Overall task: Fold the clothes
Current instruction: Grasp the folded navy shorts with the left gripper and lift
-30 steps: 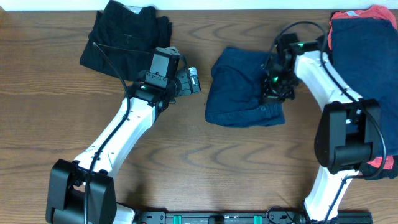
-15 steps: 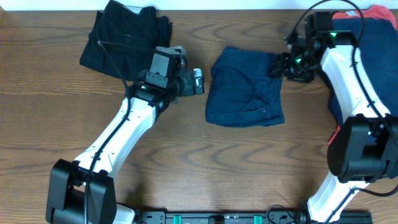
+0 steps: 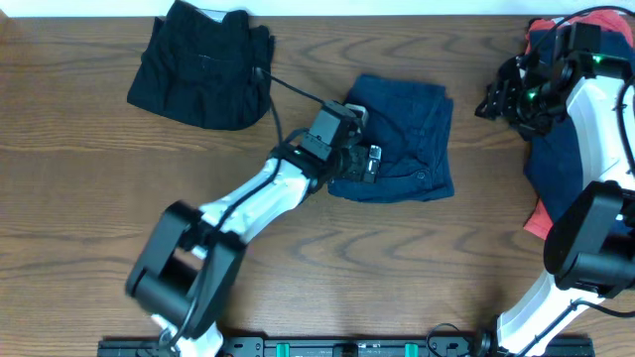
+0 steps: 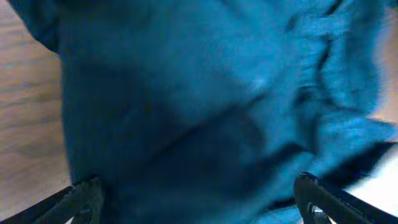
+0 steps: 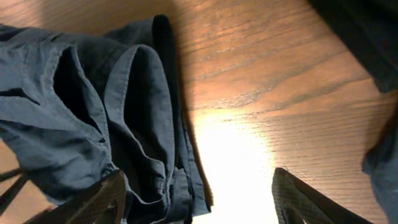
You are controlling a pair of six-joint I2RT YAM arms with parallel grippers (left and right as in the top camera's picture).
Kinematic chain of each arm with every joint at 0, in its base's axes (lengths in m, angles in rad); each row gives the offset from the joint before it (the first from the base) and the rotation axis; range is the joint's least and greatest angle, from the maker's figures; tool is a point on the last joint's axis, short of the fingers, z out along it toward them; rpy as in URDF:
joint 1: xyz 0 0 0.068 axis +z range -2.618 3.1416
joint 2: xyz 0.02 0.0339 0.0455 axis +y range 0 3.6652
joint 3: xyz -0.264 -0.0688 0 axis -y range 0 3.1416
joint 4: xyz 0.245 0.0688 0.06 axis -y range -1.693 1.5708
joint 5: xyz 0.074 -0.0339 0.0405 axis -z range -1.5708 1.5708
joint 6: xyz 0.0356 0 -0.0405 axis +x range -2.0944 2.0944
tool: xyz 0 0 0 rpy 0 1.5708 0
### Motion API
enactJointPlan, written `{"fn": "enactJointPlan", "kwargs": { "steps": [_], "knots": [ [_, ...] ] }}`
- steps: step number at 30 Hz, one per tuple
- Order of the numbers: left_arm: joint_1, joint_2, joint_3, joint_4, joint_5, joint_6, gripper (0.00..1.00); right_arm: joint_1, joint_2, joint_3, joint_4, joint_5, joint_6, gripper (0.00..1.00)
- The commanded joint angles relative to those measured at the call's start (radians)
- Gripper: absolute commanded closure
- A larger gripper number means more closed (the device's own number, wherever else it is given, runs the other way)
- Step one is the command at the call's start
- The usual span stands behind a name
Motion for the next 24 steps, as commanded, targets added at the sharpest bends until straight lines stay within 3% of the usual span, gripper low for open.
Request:
{"fn": "enactJointPlan", "kwargs": {
  "steps": [1,11,19,24],
  "knots": [
    [0.008,0.071,0.016,0.029,-0.002,0.081,0.02,0.018,-0.009,0.012,-0.004,-0.021,0.0,0.27],
    [0.067,0.161,0.016,0.105,-0.26,0.128,0.01,0.037,-0.009,0.012,-0.019,0.002,-0.003,0.27],
    [0.194,0.163,0.016,0.183,-0.541,0.448,0.01,0.037,-0.009,0.012,-0.037,0.05,-0.003,0.26],
    [0.234,0.114,0.017,0.286,-0.548,0.527,0.02,0.037,-0.009,0.012,-0.034,0.05,-0.003,0.25]
  ]
}}
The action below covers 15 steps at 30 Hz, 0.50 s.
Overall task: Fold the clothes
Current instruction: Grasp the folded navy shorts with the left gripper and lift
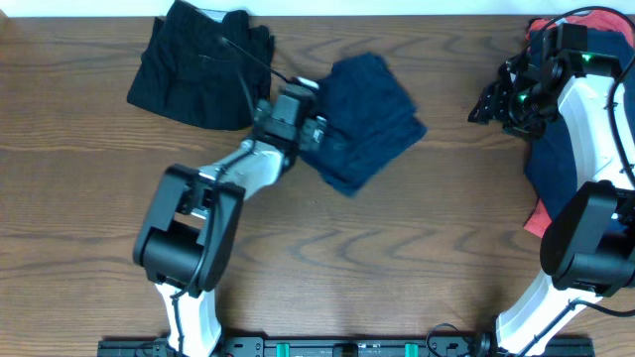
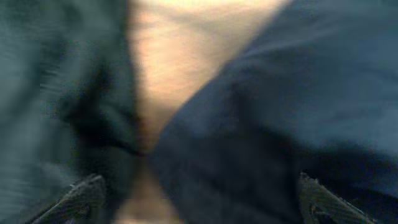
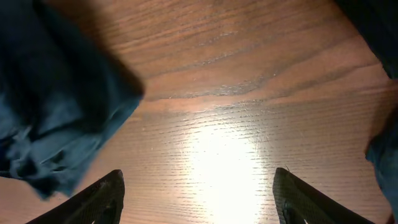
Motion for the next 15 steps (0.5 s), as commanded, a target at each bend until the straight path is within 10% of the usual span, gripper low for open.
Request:
{"fn": "enactJointPlan", "kwargs": {
  "steps": [1,6,11,15],
  "knots": [
    [0.001,-0.048,0.009,0.047,-0.081,0.137,0.02,0.006,-0.009,0.012,0.001,0.01,-0.003,0.25],
    [-0.059,-0.18,0.009,0.037,-0.008,0.177,0.02,0.006,-0.009,0.012,0.001,0.01,-0.003,0.25],
    [-0.133,-0.269,0.009,-0.093,0.053,-0.084,0.02,0.006,-0.009,0.012,0.002,0.009,-0.003,0.25],
    [-0.174,-0.266,0.009,-0.135,0.291,0.052,0.02,0.006,-0.009,0.012,0.002,0.009,-0.003,0.24]
  ]
}}
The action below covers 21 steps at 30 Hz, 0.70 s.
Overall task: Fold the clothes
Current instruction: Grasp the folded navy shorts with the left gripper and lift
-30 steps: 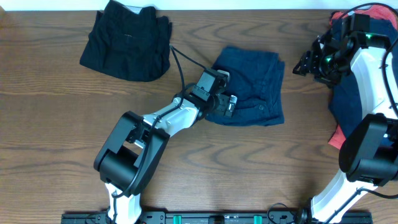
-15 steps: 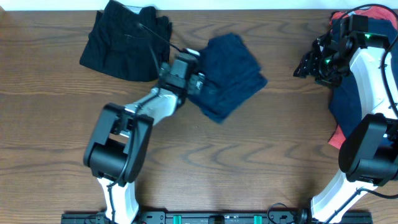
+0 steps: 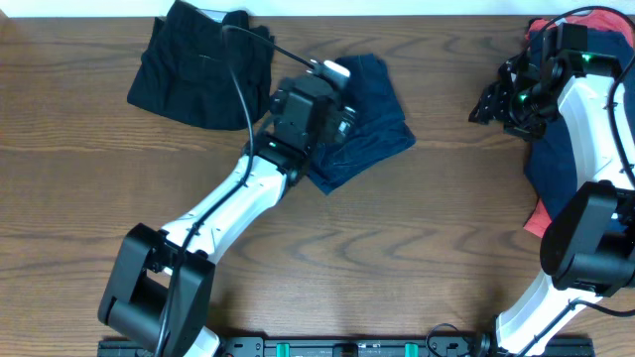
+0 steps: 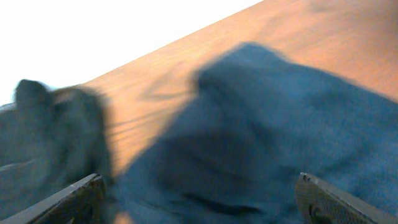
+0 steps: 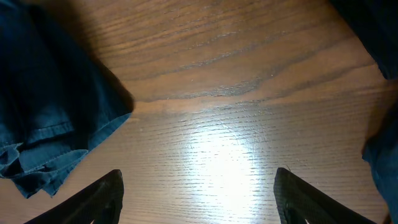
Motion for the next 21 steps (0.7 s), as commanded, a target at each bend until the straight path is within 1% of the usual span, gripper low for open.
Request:
{"fn": "enactJointPlan", "kwargs": {
  "steps": [1,4,6,8,11,15,21],
  "knots": [
    [-0.023,0.026,0.006,-0.026,0.181,0.079,0.02,0.006,-0.009,0.011,0.002,-0.001,-0.003,0.24],
    [-0.029,0.053,0.006,-0.053,0.187,0.171,0.02,0.006,-0.009,0.011,0.004,-0.009,-0.003,0.25],
    [-0.029,0.08,0.006,-0.081,0.247,0.244,0.02,0.006,-0.009,0.011,0.003,-0.009,-0.003,0.24],
    [-0.032,0.103,0.006,-0.095,0.296,0.289,0.02,0.006,-0.009,0.011,0.005,-0.009,-0.002,0.24],
    [-0.051,0.134,0.006,-0.093,0.294,0.311,0.02,0.006,-0.009,0.011,0.005,-0.009,-0.002,0.24],
    [-0.08,0.171,0.006,-0.103,0.293,0.373,0.02,0.006,-0.009,0.011,0.01,-0.008,-0.002,0.24],
    [-0.106,0.205,0.006,-0.132,0.293,0.383,0.01,0.006,-0.009,0.011,0.014,-0.008,-0.002,0.23]
  ]
}}
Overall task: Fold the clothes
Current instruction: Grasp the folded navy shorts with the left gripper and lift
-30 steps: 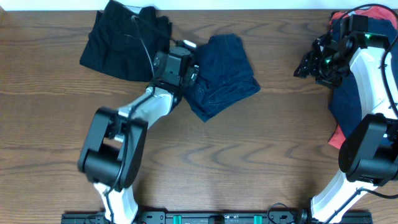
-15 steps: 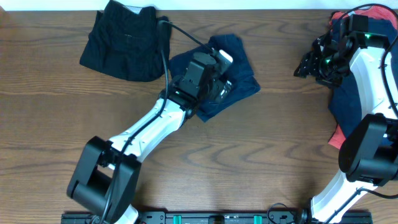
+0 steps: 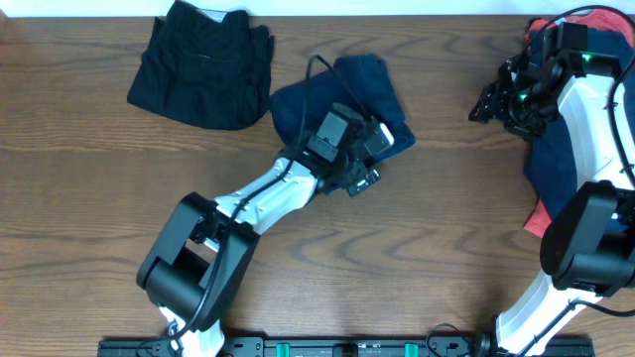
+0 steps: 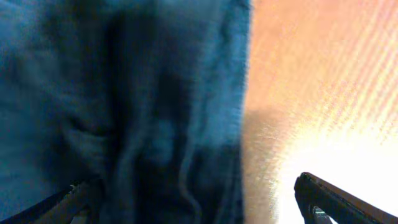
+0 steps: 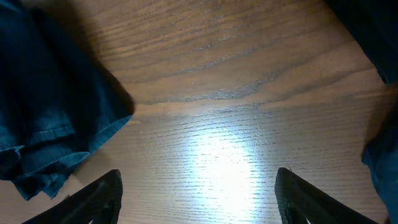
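A folded navy garment (image 3: 337, 99) lies on the wooden table, close to the right of a folded black garment (image 3: 203, 64). My left gripper (image 3: 365, 161) sits low at the navy garment's lower right edge. In the left wrist view the navy cloth (image 4: 124, 106) fills the left side, and the left gripper (image 4: 198, 186) is open wide, the cloth's edge lying between its fingers. My right gripper (image 3: 483, 107) hovers at the far right, open (image 5: 198, 177) over bare wood, with the navy garment's corner (image 5: 43, 124) to its left.
A pile of navy and red clothes (image 3: 556, 164) lies at the table's right edge under the right arm. Dark cloth of that pile (image 5: 379, 155) shows at the right of the right wrist view. The table's back edge (image 3: 397, 14) runs just behind both folded garments.
My left gripper was over the navy garment's left part and is now down at its lower right edge. The garment's left side reaches a little nearer the black one. The right arm has not moved.
The navy garment first lay folded at mid-table with my open left gripper at its lower left edge. Later it lay turned and further left, near the black garment. Then the gripper was above it, and now rests at its right edge.
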You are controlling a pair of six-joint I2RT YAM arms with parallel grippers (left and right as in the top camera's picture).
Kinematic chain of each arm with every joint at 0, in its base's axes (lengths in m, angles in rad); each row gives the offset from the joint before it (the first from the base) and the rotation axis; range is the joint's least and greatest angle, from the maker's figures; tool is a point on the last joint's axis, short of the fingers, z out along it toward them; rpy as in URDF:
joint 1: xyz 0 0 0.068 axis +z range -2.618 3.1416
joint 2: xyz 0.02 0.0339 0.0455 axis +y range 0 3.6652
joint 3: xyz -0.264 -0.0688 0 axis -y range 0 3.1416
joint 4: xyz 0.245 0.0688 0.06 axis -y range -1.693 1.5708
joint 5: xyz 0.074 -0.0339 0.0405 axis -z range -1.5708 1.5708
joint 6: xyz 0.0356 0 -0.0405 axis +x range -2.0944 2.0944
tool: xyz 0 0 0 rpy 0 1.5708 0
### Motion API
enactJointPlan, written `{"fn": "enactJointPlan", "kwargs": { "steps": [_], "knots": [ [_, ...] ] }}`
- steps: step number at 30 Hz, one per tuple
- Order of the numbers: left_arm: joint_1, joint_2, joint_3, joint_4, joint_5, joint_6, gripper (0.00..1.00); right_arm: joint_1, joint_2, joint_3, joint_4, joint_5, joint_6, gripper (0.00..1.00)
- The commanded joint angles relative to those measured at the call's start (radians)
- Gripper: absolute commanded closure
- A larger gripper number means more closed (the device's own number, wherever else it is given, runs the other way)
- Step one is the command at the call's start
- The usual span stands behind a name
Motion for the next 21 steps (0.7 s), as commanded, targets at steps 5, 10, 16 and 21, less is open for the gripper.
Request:
{"fn": "enactJointPlan", "kwargs": {
  "steps": [5,10,16,21],
  "knots": [
    [-0.008,0.071,0.006,0.001,-0.021,0.045,0.01,0.006,-0.009,0.011,0.007,-0.008,-0.003,0.23],
    [-0.007,0.121,0.006,0.047,-0.139,0.045,0.01,0.006,-0.009,0.011,0.008,-0.008,-0.003,0.23],
    [-0.005,0.211,0.006,0.137,-0.247,0.045,0.04,0.006,-0.008,0.011,0.006,-0.008,-0.003,0.23],
    [-0.005,0.253,0.006,0.203,-0.296,0.045,0.42,0.006,-0.008,0.011,0.007,-0.008,-0.003,0.24]
  ]
}}
